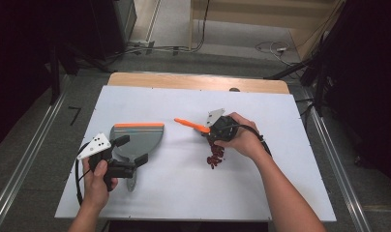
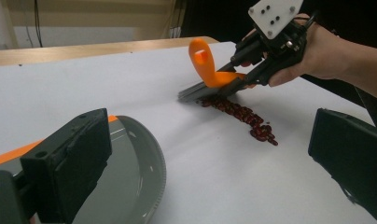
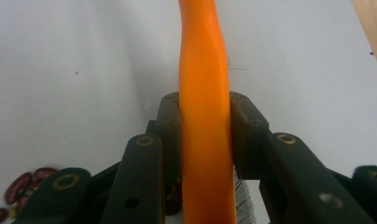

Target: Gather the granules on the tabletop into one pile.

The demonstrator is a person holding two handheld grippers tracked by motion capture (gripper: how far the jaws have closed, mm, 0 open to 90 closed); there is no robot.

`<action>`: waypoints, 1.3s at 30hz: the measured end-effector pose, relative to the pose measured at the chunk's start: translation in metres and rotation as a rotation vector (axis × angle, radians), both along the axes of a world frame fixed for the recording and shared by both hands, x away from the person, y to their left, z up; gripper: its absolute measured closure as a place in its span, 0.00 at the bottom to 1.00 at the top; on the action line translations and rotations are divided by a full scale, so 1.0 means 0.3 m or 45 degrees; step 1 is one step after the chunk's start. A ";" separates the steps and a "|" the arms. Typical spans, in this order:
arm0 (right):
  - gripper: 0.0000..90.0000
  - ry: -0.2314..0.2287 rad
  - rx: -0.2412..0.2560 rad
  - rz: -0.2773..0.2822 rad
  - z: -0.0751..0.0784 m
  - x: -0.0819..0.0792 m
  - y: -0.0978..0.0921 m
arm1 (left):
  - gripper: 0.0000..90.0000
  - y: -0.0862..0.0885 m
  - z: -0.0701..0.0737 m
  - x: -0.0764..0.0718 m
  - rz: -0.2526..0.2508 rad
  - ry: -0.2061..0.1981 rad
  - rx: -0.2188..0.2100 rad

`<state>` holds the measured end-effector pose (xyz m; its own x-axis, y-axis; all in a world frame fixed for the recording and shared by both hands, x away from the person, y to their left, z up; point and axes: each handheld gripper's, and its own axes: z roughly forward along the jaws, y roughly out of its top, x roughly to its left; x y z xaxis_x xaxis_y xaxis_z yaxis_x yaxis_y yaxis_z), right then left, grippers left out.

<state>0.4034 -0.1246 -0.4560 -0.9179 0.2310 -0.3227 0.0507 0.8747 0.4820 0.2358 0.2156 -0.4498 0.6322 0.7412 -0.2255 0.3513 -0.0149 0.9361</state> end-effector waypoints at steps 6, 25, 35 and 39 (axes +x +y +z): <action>0.75 -0.001 -0.012 0.032 -0.002 -0.042 -0.009 | 0.00 -0.002 0.001 -0.001 -0.002 -0.002 0.002; 0.75 0.026 -0.043 0.081 0.008 -0.146 -0.028 | 0.00 -0.005 0.002 -0.002 -0.005 -0.002 0.005; 0.75 0.034 -0.058 0.095 0.016 -0.190 -0.041 | 0.00 -0.007 0.002 -0.001 -0.010 -0.002 0.009; 0.75 0.008 -0.065 0.102 0.025 -0.203 -0.044 | 0.00 -0.009 0.001 -0.001 -0.010 -0.002 0.007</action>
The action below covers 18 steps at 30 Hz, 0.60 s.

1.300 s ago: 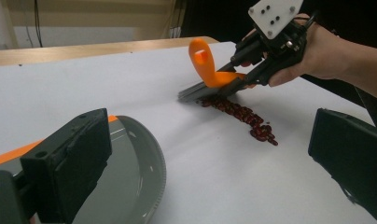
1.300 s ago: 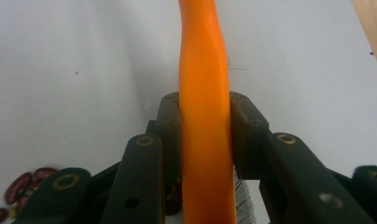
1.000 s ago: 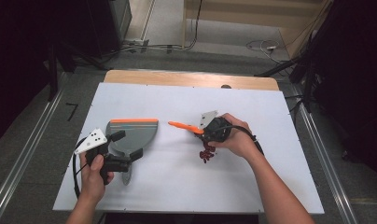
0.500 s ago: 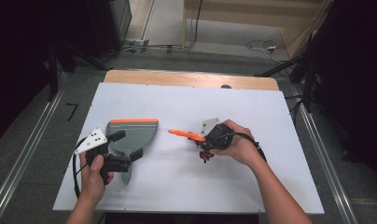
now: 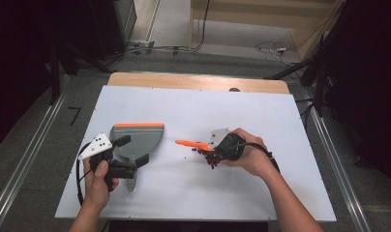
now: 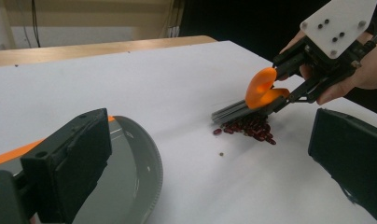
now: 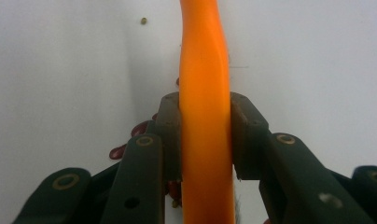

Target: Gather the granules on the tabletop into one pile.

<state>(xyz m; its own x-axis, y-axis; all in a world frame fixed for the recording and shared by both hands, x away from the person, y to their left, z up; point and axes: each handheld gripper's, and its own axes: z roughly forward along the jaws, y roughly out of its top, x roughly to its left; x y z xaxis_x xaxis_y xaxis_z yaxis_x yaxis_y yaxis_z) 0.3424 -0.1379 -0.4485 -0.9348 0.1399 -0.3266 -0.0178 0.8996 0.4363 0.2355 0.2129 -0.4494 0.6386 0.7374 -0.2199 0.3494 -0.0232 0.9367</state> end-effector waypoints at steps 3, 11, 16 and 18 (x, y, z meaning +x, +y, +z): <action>0.76 -0.014 0.016 -0.005 0.014 0.002 -0.003 | 0.00 0.000 0.001 0.000 0.000 0.000 0.002; 0.76 -0.002 0.150 -0.104 0.107 -0.007 0.001 | 0.00 -0.002 -0.002 0.002 -0.003 0.006 0.007; 0.76 0.252 0.301 -0.275 0.155 -0.041 0.061 | 0.00 -0.006 -0.002 0.003 -0.005 0.005 0.008; 0.76 0.386 0.338 -0.340 0.153 -0.048 0.099 | 0.00 -0.007 -0.002 0.002 -0.007 0.006 0.011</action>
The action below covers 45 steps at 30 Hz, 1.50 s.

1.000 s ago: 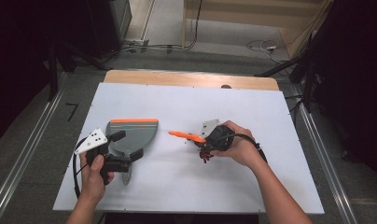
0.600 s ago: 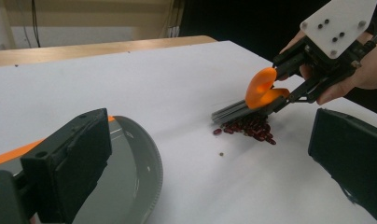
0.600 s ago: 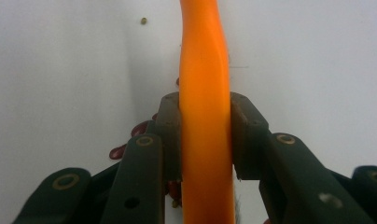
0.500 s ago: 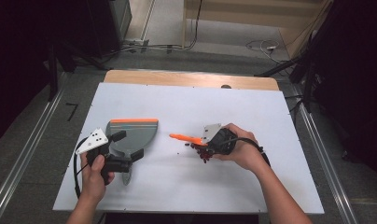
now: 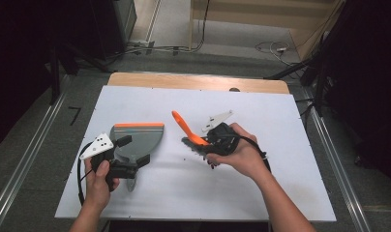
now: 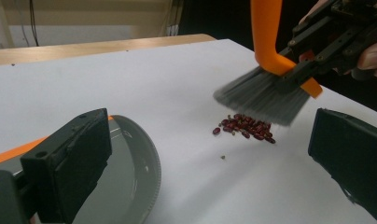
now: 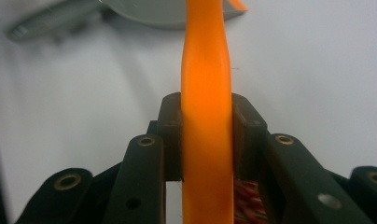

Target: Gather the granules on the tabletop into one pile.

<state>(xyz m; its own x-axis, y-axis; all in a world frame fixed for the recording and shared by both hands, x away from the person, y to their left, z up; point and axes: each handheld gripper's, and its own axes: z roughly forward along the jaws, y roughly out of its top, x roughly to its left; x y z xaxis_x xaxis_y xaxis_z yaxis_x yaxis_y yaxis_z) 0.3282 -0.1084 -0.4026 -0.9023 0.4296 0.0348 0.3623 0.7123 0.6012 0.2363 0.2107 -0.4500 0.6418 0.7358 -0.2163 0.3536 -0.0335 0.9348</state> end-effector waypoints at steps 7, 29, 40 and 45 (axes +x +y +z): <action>0.76 0.309 0.027 -0.107 -0.108 0.023 0.141 | 0.00 0.004 0.002 -0.001 0.002 -0.004 -0.006; 0.77 0.451 0.117 -0.540 -0.142 0.173 -0.095 | 0.00 0.003 0.004 0.000 -0.003 -0.009 -0.013; 0.77 0.250 0.071 -0.223 -0.013 0.114 -0.168 | 0.00 0.007 0.001 0.000 0.001 -0.002 -0.016; 0.76 0.256 -0.020 0.036 -0.048 0.078 -0.171 | 0.00 0.004 0.004 -0.001 -0.003 -0.005 -0.013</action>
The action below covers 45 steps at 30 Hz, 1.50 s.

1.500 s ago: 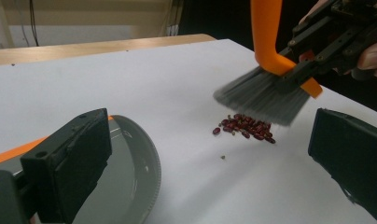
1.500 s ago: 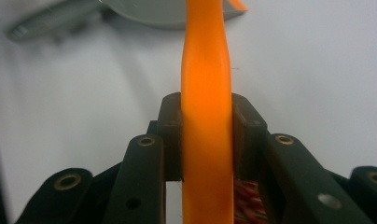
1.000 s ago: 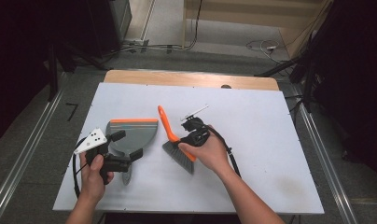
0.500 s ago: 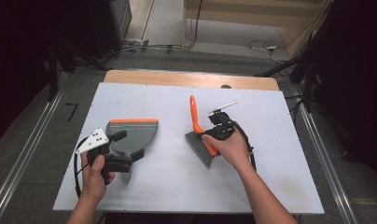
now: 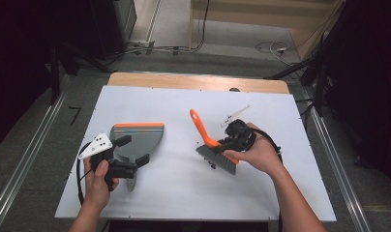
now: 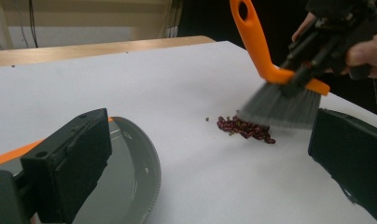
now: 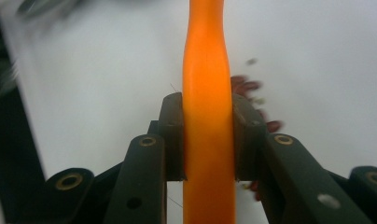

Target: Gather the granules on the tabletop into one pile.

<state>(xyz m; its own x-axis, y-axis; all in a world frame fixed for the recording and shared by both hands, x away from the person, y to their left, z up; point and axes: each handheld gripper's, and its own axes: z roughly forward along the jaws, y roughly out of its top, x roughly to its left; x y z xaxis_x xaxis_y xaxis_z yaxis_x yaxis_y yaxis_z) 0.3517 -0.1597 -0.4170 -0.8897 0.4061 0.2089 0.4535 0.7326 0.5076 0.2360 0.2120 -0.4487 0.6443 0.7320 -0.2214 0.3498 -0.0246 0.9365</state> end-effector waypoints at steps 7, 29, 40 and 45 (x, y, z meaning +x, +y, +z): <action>0.77 -0.125 -0.110 0.254 -0.075 -0.020 0.066 | 0.00 -0.012 -0.003 0.001 -0.006 0.005 0.008; 0.77 0.049 0.104 -0.187 0.011 0.057 0.148 | 0.00 -0.013 -0.005 0.004 -0.012 0.008 0.012; 0.77 0.211 0.044 -0.544 -0.109 0.119 0.206 | 0.00 0.002 -0.005 0.006 -0.006 0.005 0.004; 0.77 0.164 0.009 -0.582 -0.090 0.116 0.142 | 0.00 0.000 -0.006 0.007 -0.006 0.010 0.001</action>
<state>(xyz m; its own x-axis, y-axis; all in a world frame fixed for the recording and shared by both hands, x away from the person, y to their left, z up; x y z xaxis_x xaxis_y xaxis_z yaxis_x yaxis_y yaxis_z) 0.3865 -0.1171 -0.4441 -0.5868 0.7481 0.3099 0.7881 0.4398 0.4306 0.2381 0.2120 -0.4505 0.6461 0.7290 -0.2261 0.3571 -0.0269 0.9337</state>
